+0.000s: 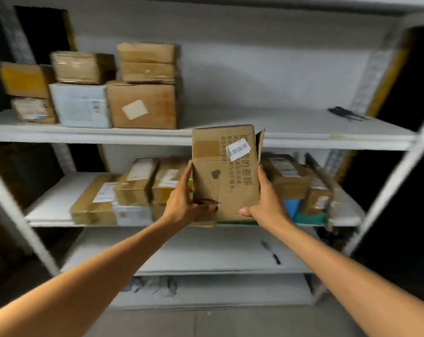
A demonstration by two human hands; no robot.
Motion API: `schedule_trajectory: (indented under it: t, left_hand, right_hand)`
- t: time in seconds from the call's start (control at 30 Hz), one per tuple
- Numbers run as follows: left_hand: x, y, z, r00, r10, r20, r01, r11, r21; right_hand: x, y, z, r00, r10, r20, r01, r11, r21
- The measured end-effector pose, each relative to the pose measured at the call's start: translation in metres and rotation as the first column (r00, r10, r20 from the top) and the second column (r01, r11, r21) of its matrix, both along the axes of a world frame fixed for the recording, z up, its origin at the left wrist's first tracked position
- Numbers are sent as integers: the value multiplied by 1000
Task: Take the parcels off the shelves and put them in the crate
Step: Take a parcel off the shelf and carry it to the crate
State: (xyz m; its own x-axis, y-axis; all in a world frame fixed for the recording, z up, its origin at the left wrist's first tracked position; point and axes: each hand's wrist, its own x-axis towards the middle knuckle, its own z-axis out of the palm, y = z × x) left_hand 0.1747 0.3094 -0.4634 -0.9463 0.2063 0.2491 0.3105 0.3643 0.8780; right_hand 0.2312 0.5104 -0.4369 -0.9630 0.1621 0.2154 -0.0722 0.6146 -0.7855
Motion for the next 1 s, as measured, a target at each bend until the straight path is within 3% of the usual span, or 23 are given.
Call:
schedule_trajectory:
  t: [0.27, 0.43, 0.6, 0.73, 1.0]
  left_hand:
    - [21, 195, 3, 887, -462, -11, 458, 881, -119]
    - [71, 302, -2, 696, -718, 27, 716, 690, -100]
    - [152, 388, -7, 450, -888, 90, 892, 445, -76]
    - [229, 438, -12, 237, -964, 120, 971, 232, -59]
    - [386, 484, -29, -194, -972, 133, 972, -209, -110]
  right_hand:
    - [112, 145, -6, 900, -435, -23, 434, 901, -7]
    - [201, 199, -11, 727, -683, -70, 686, 727, 29]
    - [304, 224, -17, 468, -883, -15, 883, 468, 28]
    - [378, 223, -18, 207, -978, -1, 976, 207, 61]
    - [504, 174, -36, -280, -958, 68, 960, -278, 43]
